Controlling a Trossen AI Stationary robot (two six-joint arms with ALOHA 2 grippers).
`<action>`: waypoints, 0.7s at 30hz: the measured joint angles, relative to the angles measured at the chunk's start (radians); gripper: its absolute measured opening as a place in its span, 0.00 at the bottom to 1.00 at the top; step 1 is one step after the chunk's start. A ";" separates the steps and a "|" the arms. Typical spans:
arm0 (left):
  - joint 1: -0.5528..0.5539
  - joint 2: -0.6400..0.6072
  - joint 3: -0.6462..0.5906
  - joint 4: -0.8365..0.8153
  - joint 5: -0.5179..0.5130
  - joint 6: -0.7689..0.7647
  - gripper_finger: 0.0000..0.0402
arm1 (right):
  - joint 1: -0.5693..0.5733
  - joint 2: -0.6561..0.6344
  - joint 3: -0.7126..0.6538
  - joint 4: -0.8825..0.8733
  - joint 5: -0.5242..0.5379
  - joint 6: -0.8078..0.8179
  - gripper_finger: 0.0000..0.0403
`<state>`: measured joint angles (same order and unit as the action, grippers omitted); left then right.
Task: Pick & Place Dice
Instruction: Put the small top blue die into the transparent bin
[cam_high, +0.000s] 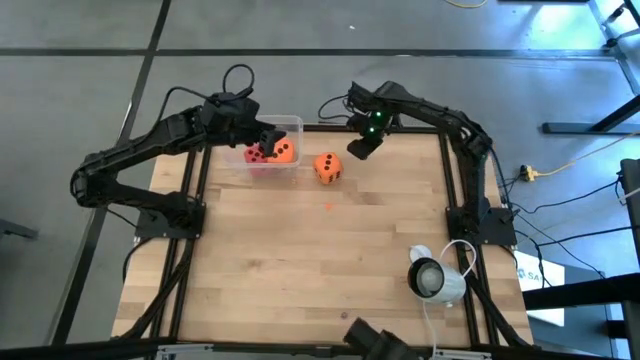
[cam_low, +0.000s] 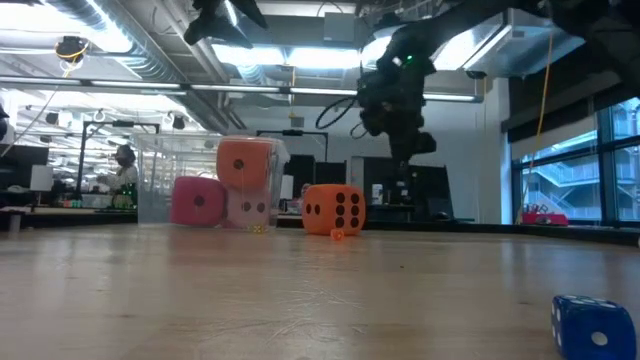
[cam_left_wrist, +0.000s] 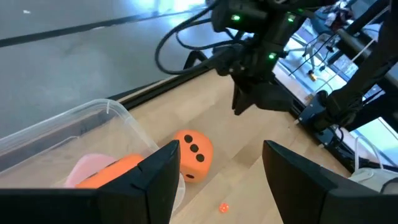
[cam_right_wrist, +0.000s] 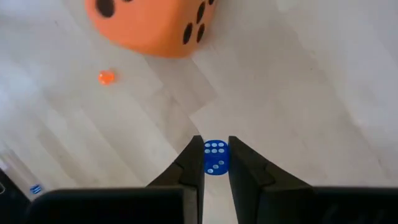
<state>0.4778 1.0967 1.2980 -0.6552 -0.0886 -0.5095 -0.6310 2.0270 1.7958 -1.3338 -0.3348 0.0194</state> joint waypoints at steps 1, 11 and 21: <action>0.000 -0.005 0.000 -0.002 0.000 0.000 0.55 | 0.003 -0.020 -0.022 0.021 -0.004 0.009 0.11; 0.000 -0.024 0.000 -0.138 -0.008 -0.032 0.55 | 0.052 -0.152 -0.098 0.320 -0.216 0.147 0.11; 0.022 -0.073 0.000 -0.212 -0.006 -0.005 0.55 | 0.153 -0.152 0.017 0.567 -0.226 0.325 0.11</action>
<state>0.5003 1.0233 1.2984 -0.8673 -0.0943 -0.5143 -0.4778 1.8746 1.8124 -0.7673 -0.5608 0.3443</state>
